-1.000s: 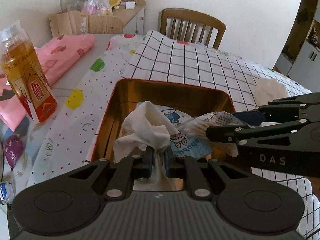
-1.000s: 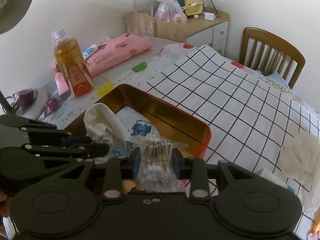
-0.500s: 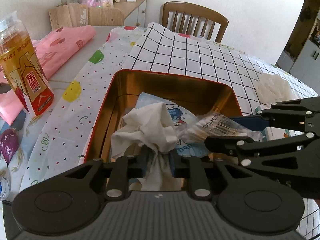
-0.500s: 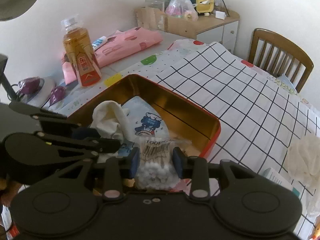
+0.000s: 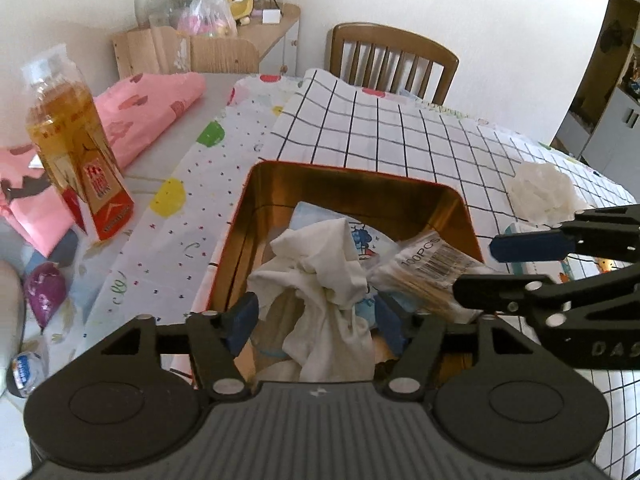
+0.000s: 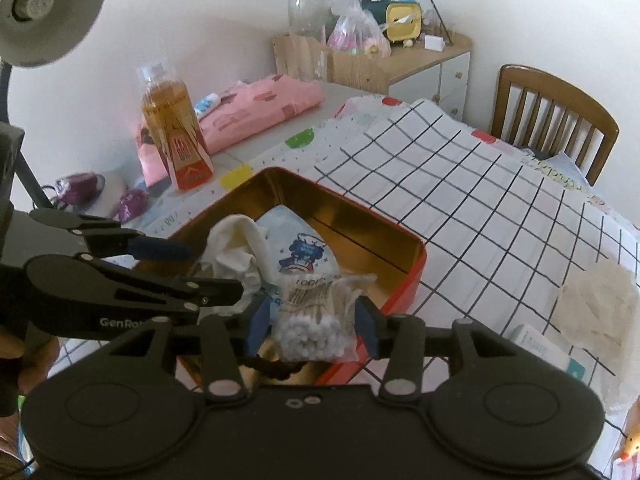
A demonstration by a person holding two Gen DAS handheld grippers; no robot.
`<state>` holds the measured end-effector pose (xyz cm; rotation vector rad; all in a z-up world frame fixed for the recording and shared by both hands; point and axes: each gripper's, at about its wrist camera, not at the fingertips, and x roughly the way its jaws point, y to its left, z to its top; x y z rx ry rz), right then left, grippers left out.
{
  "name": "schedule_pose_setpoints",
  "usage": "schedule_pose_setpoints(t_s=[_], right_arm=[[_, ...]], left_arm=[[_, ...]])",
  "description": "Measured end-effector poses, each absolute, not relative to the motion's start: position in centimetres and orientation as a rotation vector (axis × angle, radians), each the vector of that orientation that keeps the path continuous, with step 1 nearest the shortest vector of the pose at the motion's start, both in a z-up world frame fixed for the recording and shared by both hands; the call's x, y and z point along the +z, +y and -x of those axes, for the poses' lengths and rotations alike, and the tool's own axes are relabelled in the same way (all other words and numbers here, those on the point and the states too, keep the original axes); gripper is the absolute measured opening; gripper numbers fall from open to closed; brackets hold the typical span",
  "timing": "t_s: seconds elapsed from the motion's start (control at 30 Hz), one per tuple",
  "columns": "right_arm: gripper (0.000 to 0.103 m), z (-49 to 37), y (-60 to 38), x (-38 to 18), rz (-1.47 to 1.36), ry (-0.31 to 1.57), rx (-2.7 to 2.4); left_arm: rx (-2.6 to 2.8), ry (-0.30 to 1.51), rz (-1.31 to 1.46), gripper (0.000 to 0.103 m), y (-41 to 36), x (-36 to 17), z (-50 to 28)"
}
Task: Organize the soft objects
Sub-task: 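Open both grippers to drop the cloth and swab bag into the tin, then move both tools back toward the white mesh cloth and yellow duck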
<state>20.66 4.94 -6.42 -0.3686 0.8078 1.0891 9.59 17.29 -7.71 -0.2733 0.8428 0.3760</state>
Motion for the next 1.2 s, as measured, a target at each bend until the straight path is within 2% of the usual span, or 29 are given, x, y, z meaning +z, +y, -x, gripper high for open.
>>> schedule_pose_setpoints(t_s=[0.3, 0.37, 0.43, 0.57, 0.7, 0.9, 1.2], right_arm=[[0.059, -19.2, 1.9, -3.1, 0.3, 0.746, 1.073], [0.061, -18.9, 1.2, -2.5, 0.286, 0.738, 1.068], [0.062, -18.4, 0.3, -1.9, 0.271, 0.725, 1.063], [0.065, -17.4, -1.4, -0.8, 0.243, 0.701, 1.044], [0.073, -16.4, -3.2, 0.2, 0.22, 0.677, 1.025], [0.084, -15.0, -6.8, 1.5, 0.185, 0.636, 0.99], [0.09, -14.3, -13.3, 1.8, 0.133, 0.625, 0.881]], left_arm=[[0.34, 0.78, 0.207, 0.066, 15.5, -4.8, -7.5], [0.331, 0.765, 0.193, 0.069, 15.0, -4.2, -7.2], [0.319, 0.75, 0.178, 0.076, 14.4, -3.5, -6.7], [0.295, 0.724, 0.15, 0.077, 13.2, -2.3, -6.1], [0.264, 0.707, 0.152, 0.083, 12.0, -1.3, -5.7], [0.21, 0.68, 0.154, 0.084, 10.1, 0.1, -5.3], [0.109, 0.65, 0.162, 0.088, 6.8, 1.4, -6.2]])
